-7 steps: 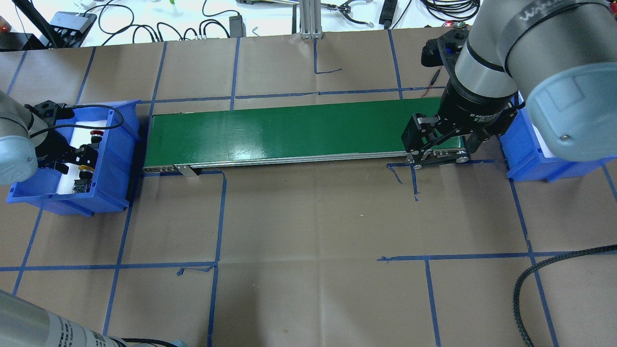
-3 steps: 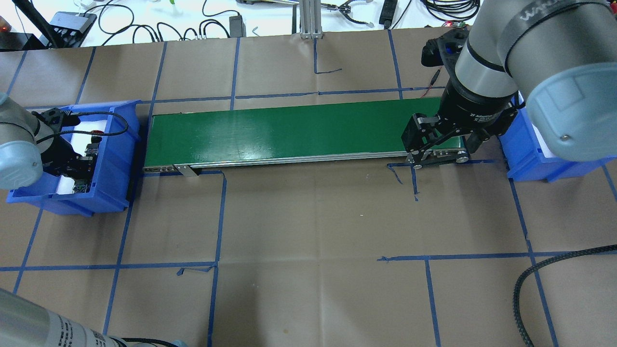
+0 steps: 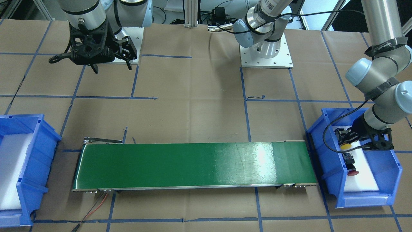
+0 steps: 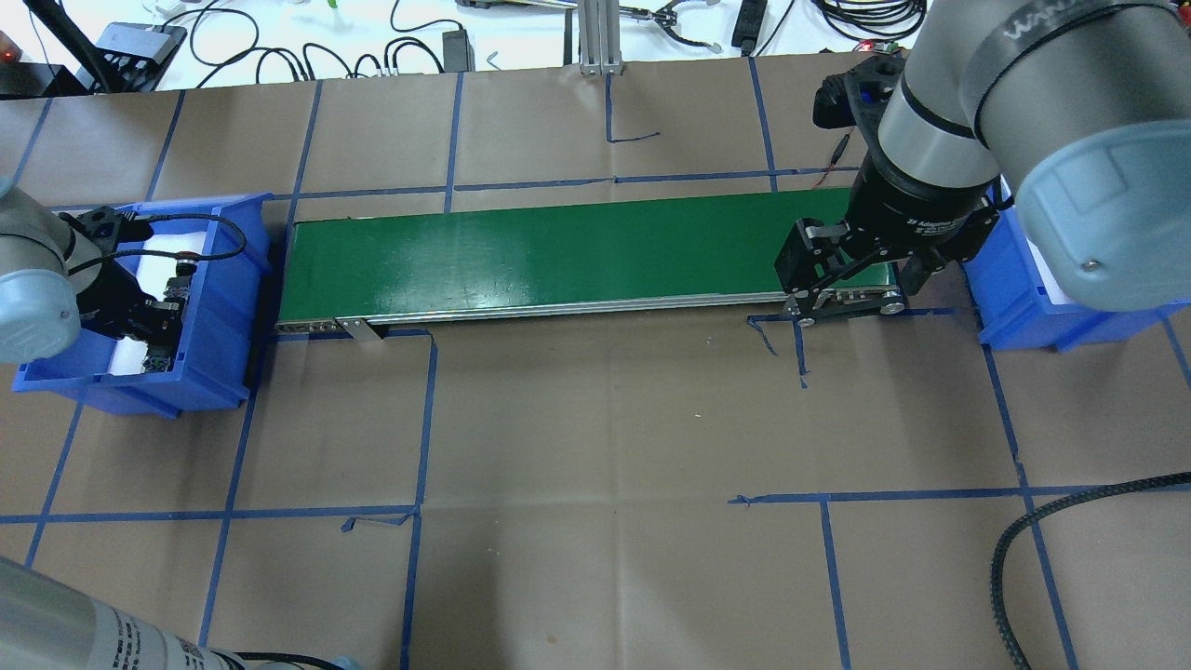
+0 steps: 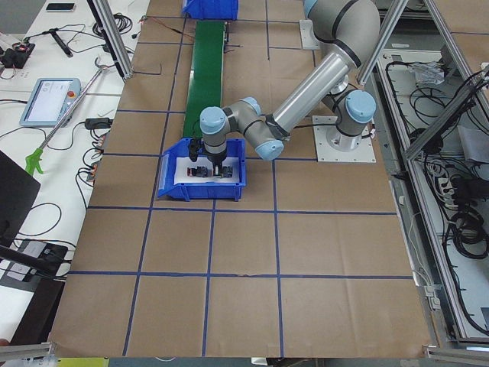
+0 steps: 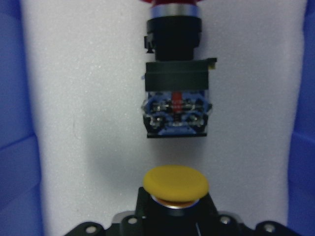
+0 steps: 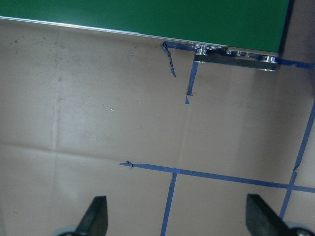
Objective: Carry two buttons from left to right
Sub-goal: 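Lower the left gripper and grasp the yellow-capped button, then carry the yellow button with the left gripper onto the green conveyor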
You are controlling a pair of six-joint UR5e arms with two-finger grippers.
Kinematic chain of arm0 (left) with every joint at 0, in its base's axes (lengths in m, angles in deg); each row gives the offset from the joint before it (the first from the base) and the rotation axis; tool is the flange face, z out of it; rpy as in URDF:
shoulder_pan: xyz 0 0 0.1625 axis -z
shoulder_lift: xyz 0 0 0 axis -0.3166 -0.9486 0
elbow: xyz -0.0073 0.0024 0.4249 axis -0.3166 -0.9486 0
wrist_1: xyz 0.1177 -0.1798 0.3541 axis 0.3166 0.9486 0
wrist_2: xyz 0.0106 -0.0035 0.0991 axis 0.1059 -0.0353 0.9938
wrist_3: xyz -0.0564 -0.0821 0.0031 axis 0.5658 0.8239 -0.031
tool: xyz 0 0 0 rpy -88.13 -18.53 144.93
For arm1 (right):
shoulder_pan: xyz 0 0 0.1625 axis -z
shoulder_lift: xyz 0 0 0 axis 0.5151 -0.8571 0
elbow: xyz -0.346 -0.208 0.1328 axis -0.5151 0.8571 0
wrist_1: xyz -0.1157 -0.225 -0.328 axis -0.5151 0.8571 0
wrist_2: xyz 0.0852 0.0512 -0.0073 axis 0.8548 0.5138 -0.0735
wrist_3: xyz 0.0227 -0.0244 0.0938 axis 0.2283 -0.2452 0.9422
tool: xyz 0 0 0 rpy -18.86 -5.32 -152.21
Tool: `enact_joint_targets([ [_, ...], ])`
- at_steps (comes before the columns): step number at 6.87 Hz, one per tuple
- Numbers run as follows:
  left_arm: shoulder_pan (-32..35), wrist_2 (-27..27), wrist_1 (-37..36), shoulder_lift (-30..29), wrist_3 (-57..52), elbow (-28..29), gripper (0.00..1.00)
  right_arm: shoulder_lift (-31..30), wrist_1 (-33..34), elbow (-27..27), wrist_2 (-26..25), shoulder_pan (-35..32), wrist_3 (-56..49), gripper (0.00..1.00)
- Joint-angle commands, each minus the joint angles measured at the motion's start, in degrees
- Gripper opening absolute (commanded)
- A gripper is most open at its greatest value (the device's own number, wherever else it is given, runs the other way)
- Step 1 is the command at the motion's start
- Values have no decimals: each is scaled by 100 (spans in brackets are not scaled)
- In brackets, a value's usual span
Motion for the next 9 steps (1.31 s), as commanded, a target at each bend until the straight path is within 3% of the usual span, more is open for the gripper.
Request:
enact_joint_targets([
  [1,9,-22,93,95,-15,255,6,0,0,0,0,-2,0,100],
  [3,35,-4,1544,384,-15,1192,6,0,0,0,0,-2,0,100],
  [5,88,13,2534,193,11,2178,6,0,0,-9,0,-2,0,100],
  [7,621,57,2634,166,246,2506,6,0,0,-9,0,-2,0,100],
  [9,1551,84,2634,245,1210,2612,6,0,0,-9,0,6,0,100],
])
